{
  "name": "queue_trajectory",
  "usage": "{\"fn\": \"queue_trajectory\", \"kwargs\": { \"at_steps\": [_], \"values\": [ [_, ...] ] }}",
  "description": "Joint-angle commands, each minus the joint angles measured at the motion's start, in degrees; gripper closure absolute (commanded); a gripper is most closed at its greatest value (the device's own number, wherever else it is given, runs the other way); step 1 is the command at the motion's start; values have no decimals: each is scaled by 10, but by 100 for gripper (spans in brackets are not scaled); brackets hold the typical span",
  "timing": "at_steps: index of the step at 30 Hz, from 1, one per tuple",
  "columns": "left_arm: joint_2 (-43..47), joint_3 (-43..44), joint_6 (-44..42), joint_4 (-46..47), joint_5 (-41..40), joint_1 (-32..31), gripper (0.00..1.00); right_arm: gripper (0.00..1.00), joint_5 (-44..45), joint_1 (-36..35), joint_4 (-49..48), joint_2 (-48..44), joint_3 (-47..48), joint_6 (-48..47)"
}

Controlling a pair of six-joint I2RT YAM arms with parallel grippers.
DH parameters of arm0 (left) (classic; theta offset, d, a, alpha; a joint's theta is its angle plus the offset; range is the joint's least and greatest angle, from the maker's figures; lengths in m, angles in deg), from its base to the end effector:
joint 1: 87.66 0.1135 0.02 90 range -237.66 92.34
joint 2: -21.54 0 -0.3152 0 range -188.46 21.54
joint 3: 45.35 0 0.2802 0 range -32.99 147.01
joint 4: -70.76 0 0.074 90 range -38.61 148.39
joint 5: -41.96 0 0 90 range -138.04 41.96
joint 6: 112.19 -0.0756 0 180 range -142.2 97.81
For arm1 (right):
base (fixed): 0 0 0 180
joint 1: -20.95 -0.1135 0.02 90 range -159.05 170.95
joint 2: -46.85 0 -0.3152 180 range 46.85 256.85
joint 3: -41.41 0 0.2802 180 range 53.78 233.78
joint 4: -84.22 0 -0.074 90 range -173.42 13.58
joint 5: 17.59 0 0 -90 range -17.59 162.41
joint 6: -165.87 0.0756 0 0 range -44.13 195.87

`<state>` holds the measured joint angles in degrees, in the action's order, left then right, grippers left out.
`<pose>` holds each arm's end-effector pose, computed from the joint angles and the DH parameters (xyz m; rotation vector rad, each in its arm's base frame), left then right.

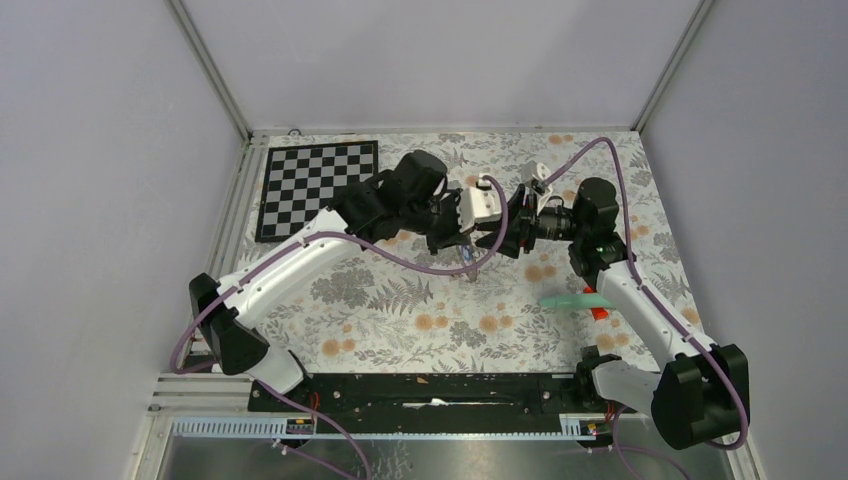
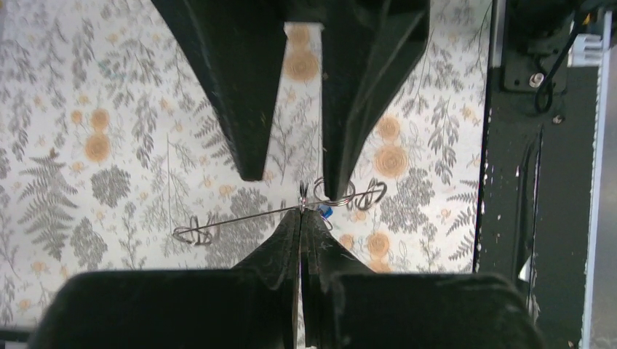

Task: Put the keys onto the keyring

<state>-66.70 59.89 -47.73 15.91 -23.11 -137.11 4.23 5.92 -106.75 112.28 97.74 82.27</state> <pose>0.2299 -0.3177 0.4230 1.5556 1.6297 -0.7114 0.2403 0.1372 0.3592 -1.0703 1.3087 1.1875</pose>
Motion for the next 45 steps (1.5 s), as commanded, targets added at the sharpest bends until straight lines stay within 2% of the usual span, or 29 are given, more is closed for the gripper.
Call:
{"fn": "queue_trajectory", "kwargs": {
  "at_steps": [1,12,33,43,45],
  "values": [
    [1,17,-18,-33,-75,-16,100,49,-12,3,-16,-13,18,-3],
    [-9,32,-12,-33,-59,-27,100,50,-40,1,-122,8,-24,65],
    [-15,42,0,-33,-33,-28,100,60,-41,-16,-125,34,-36,58],
    [-21,44,6,-32,-22,-28,100,77,-37,-24,-126,39,-33,62],
    [-22,45,7,-33,-19,-27,100,83,-37,-25,-127,40,-33,63]
  ]
}}
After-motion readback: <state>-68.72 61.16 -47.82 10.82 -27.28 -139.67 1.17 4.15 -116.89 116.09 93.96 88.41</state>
